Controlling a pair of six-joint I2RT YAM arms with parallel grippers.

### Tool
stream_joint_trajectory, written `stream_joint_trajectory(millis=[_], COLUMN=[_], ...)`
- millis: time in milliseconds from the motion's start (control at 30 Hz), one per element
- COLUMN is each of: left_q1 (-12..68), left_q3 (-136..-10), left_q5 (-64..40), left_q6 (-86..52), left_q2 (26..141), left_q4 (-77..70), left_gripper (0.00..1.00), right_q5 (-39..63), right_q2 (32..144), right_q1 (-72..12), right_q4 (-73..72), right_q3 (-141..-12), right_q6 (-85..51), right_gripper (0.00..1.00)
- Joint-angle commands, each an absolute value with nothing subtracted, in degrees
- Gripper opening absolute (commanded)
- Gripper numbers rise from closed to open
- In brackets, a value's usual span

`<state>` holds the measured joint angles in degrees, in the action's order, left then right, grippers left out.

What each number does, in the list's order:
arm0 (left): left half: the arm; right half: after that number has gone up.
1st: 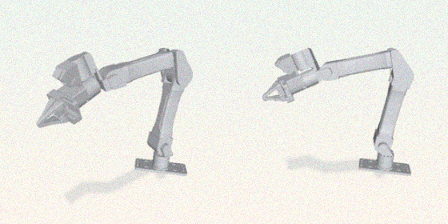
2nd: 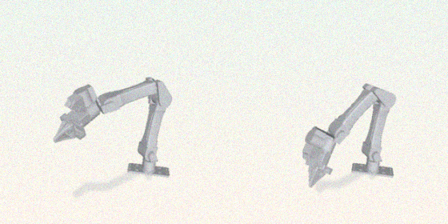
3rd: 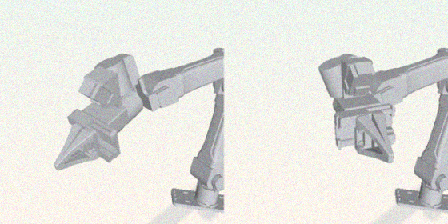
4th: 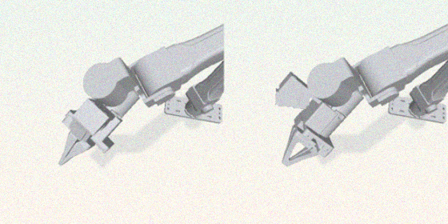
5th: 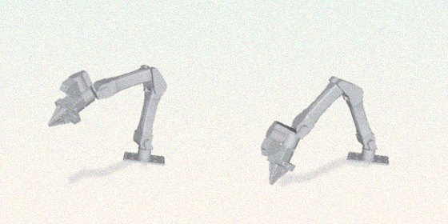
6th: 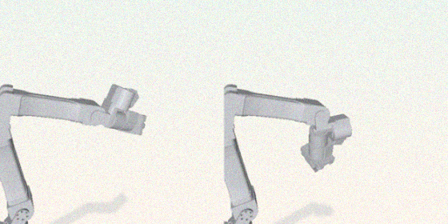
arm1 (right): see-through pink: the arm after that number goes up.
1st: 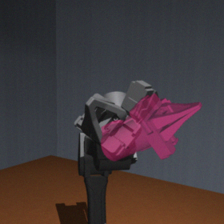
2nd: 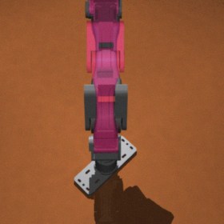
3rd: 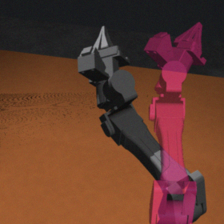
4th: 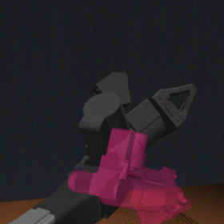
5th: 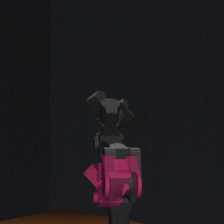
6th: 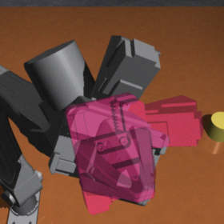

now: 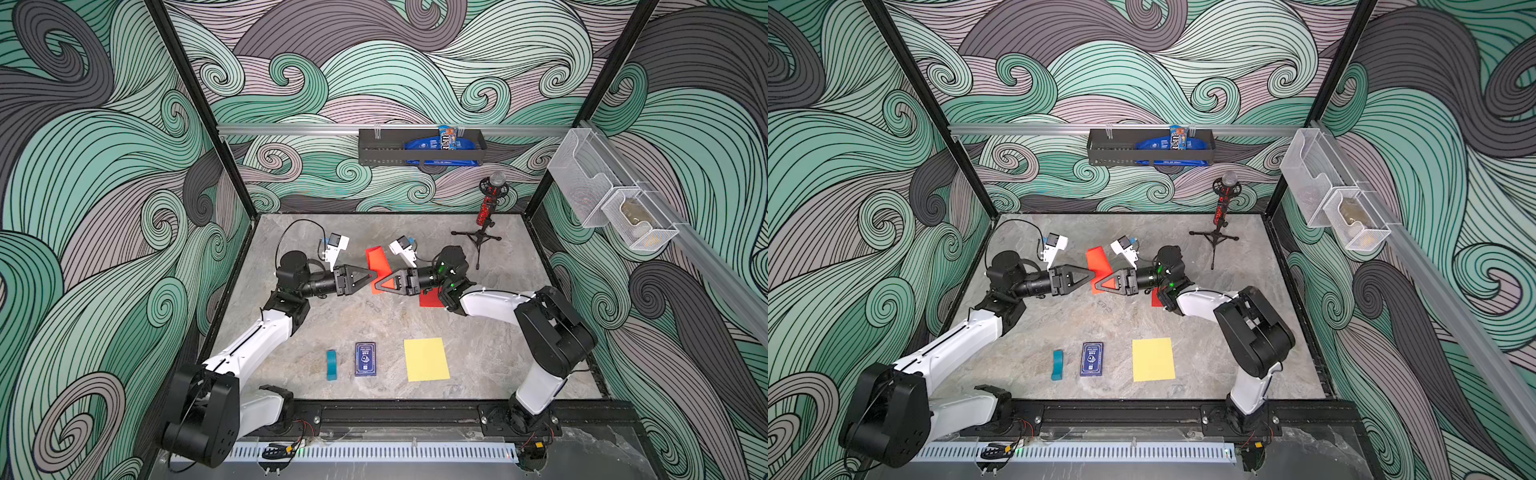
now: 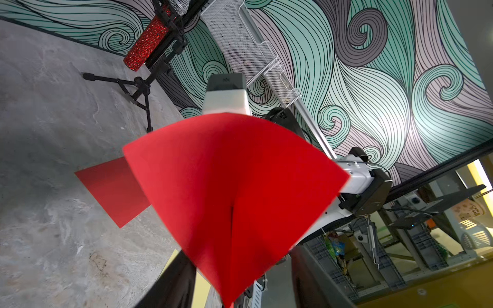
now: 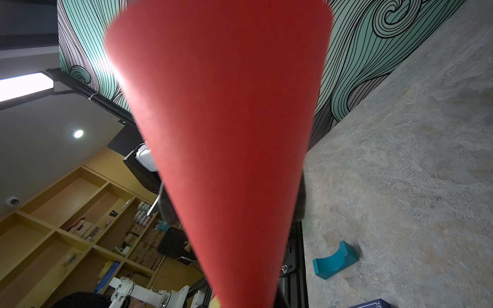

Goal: Fold the square paper along the opposite sides
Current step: Fold the paper.

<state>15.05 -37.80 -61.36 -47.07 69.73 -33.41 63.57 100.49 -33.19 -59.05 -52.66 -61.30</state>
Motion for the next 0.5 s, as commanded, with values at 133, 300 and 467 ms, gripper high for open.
stream_joint_trajectory(millis=[133, 300, 467], left_q1=[15.6, 15.6, 15.6], left_q3=[-40.8, -42.0, -43.0], left_q5=[-61.6, -61.3, -61.3], left_q6=[-45.7, -45.2, -45.2], left_q2=[71.8, 72.5, 73.3], left_q4=[-33.4, -32.3, -32.7], left_gripper=[0.35, 0.18, 0.01], right_q5=[64.4, 64.7, 64.6], right_q2=[99.6, 99.7, 99.5], right_q1=[-33.5, -33.7, -33.8], right_q4=[-61.0, -60.8, -58.4], right_q3=[-53.6, -53.5, -53.8], right_q6=[-61.9, -61.9, -60.6], right_gripper=[0.03, 0.06, 0.08])
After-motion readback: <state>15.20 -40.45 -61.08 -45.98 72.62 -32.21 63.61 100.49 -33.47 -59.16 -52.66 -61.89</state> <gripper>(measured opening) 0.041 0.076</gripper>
